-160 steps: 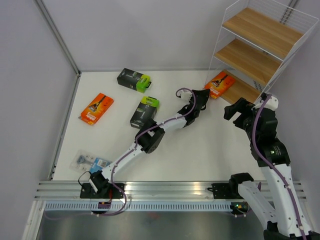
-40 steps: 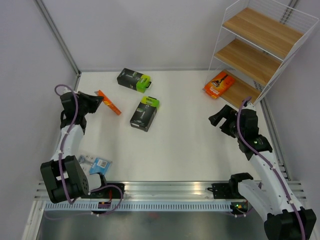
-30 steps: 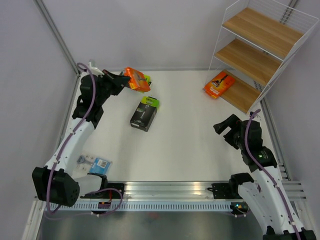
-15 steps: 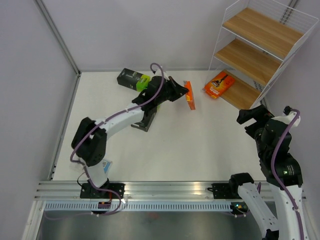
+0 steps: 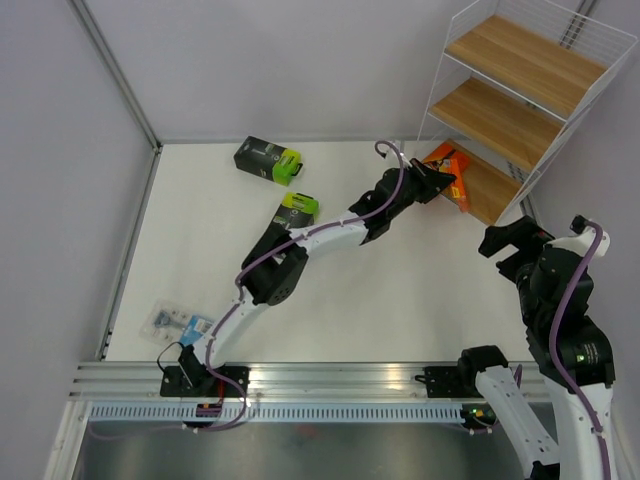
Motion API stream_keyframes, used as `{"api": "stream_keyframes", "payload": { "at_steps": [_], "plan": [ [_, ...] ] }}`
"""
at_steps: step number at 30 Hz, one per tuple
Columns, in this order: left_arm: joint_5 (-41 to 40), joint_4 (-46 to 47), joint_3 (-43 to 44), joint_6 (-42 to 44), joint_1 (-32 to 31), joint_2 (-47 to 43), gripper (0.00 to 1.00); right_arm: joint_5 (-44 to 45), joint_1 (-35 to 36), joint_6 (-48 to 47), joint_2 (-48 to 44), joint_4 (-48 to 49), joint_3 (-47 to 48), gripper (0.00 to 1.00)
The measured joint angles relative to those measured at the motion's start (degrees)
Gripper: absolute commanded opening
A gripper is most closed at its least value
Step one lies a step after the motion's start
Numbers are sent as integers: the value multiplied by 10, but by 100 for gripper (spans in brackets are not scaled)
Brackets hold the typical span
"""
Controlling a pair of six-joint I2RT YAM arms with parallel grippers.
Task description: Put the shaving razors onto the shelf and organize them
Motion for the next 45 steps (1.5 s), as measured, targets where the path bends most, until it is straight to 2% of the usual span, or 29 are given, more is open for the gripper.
{"api": "stream_keyframes", "payload": {
  "at_steps": [3,7,13,21,25,29,35,45],
  "plan": [
    [-35,6,78,-15,-12,71,2,10,0,-14,-4,-3,1,98],
    [-76,15,109,-39,-19,127,2,21,2,-27,-5,-14,5,98],
    [-93,-3,224,-80,-18,213,2,28,9,-29,-10,-16,4,98],
    [-156,-35,215,-194,-36,226,2,21,13,-28,3,-8,-7,98],
    [-203,-38,259,-229,-61,268,2,15,14,-28,18,-9,-6,98],
    [-258,-56,259,-267,-84,278,2,6,14,-26,32,-10,-6,98],
    [-306,-65,276,-306,-95,293,2,-7,14,-19,35,-8,-7,98],
    [-365,-66,311,-314,-101,327,2,-24,14,-7,51,9,-52,98]
  ]
}}
